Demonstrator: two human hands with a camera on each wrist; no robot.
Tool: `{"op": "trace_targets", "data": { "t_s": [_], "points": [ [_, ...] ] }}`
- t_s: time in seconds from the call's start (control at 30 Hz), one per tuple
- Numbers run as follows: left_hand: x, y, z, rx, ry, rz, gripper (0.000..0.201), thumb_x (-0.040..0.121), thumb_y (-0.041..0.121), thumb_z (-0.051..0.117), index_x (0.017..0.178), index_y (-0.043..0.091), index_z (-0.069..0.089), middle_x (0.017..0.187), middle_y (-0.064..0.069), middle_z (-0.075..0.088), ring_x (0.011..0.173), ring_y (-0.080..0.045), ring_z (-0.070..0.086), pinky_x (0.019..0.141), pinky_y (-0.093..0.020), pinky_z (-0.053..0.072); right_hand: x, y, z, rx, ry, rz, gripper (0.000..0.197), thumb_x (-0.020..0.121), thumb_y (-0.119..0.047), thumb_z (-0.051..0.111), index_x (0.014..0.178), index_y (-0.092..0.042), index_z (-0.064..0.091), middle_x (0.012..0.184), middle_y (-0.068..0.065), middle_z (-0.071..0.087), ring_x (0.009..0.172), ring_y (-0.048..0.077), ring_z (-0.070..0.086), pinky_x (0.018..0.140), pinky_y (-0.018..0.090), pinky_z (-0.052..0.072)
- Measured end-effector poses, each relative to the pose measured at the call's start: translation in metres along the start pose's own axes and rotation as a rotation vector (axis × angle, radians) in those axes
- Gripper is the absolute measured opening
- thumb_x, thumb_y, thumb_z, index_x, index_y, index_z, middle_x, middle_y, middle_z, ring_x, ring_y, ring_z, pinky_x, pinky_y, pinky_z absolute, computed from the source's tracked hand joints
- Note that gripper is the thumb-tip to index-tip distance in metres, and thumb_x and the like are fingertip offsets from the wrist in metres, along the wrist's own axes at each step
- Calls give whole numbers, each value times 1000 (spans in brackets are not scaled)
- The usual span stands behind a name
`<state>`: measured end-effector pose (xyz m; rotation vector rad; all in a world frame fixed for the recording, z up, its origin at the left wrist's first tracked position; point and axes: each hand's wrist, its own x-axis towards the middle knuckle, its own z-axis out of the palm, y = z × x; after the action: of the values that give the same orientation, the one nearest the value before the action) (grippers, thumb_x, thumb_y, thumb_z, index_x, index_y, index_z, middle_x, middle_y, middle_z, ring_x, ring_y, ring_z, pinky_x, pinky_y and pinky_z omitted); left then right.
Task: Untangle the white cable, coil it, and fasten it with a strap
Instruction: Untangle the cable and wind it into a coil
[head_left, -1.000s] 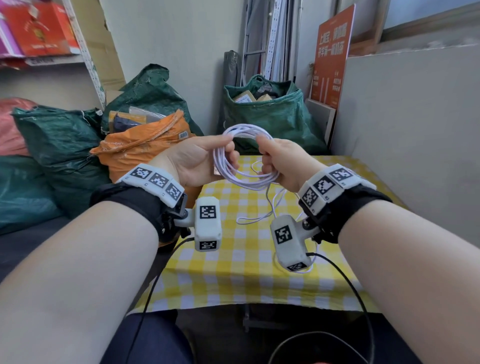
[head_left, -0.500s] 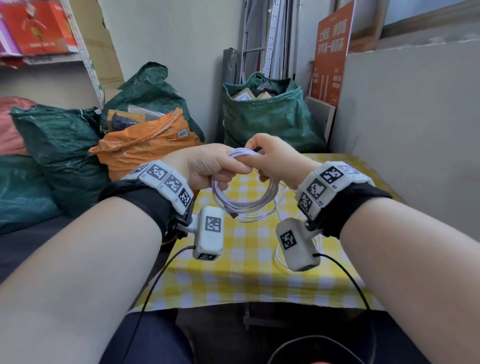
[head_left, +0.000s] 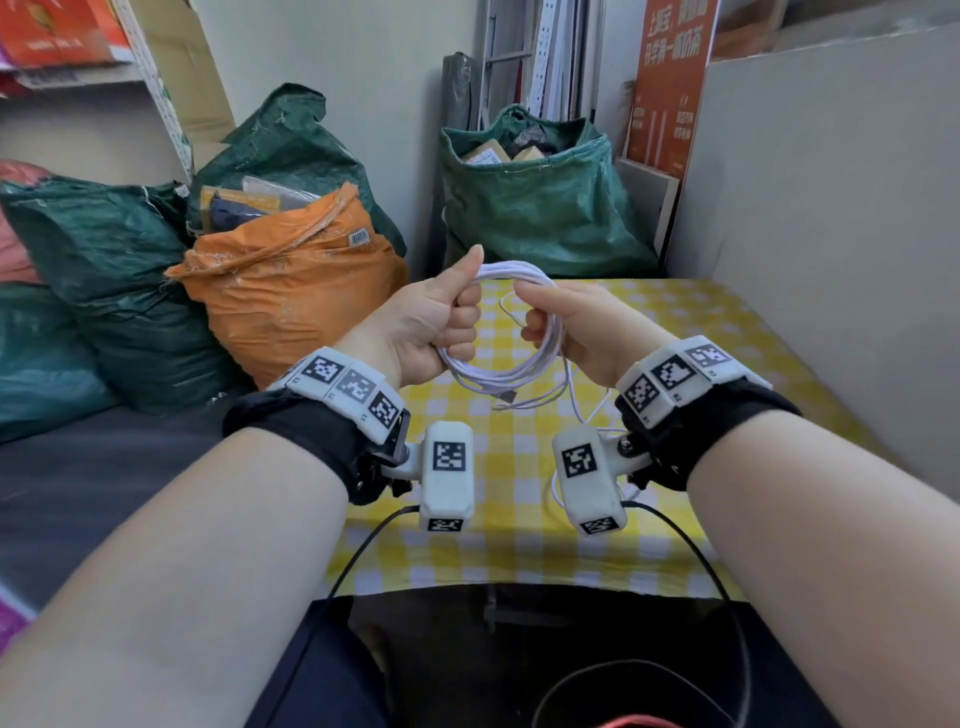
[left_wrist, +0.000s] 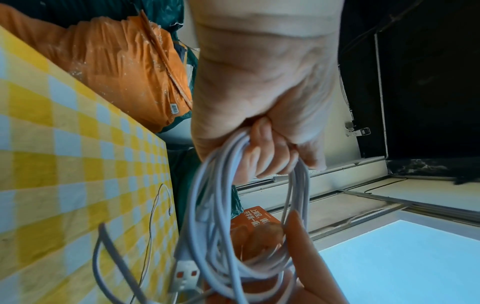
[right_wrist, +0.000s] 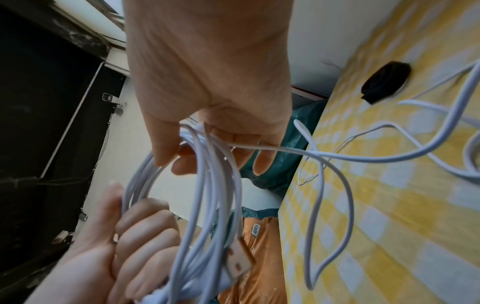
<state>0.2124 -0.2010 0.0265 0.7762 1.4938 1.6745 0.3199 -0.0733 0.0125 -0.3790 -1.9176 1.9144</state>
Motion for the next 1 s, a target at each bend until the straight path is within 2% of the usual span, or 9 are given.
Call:
{"op": "trace_targets", "data": {
  "t_s": [0.07,0.13,0.2,0.27,0.37,0.5,0.63,0.73,1.0],
  "points": [
    [10,-5,-1,-58,13,27,49,94,51,43,58,22,27,42,10,17,34,-6,14,37,-18,19,6,1,-2,46,-10,-6,13,93,-17,57,80,-14,55,65,-2,56,62,12,57,61,18,50],
    [20,-8,-3,-122,6,50,50,96,49,42,56,21,28,41,9,17,33,-7,16,38,-19,22,15,2,-4,97,-22,-25,13,95,-13,54,83,-15,53,63,-3,57,61,12,58,69,23,52],
    [33,-10,-5,-163,-15,70,50,97,48,40,57,21,27,41,8,18,33,-8,17,40,-19,26,26,3,-7,94,-32,-41,14,97,-17,52,83,-18,50,59,-5,48,56,11,54,75,31,48],
    [48,-11,-7,-177,-38,73,49,97,47,39,57,20,28,41,7,20,35,-9,21,44,-21,33,40,4,-12,61,3,-65,17,98,-19,50,81,-20,47,56,-6,37,49,9,44,65,30,45],
    [75,-14,-11,-145,-103,39,50,96,39,39,51,19,38,45,3,32,42,-13,34,56,-27,42,63,7,-22,-116,96,-168,19,97,-16,49,79,-18,45,56,-6,33,42,7,33,49,26,35],
    [115,-19,-17,-64,-152,-29,32,91,21,33,70,9,54,55,-4,47,49,-18,44,66,-34,45,100,15,-43,-472,136,-215,20,94,-18,52,74,-23,48,60,-2,39,51,15,36,56,32,35],
    [154,-26,-16,145,-178,-24,33,96,34,41,77,10,55,52,-2,49,46,-15,44,59,-30,45,131,33,-58,-685,130,-240,12,91,-21,56,80,-24,53,61,-10,45,55,7,39,58,25,36],
    [172,-34,-14,284,-200,32,38,97,40,42,74,11,49,41,4,36,38,-12,31,54,-26,40,138,39,-67,-764,129,-297,6,90,-22,57,85,-23,54,70,-9,52,56,4,41,51,13,33],
    [211,-69,-23,-193,-200,38,46,95,41,39,54,21,37,36,9,21,32,-7,17,44,-22,29,161,67,-92,-496,147,-228,11,87,-17,63,78,-18,58,56,-2,52,48,9,48,45,21,38]
  ]
}}
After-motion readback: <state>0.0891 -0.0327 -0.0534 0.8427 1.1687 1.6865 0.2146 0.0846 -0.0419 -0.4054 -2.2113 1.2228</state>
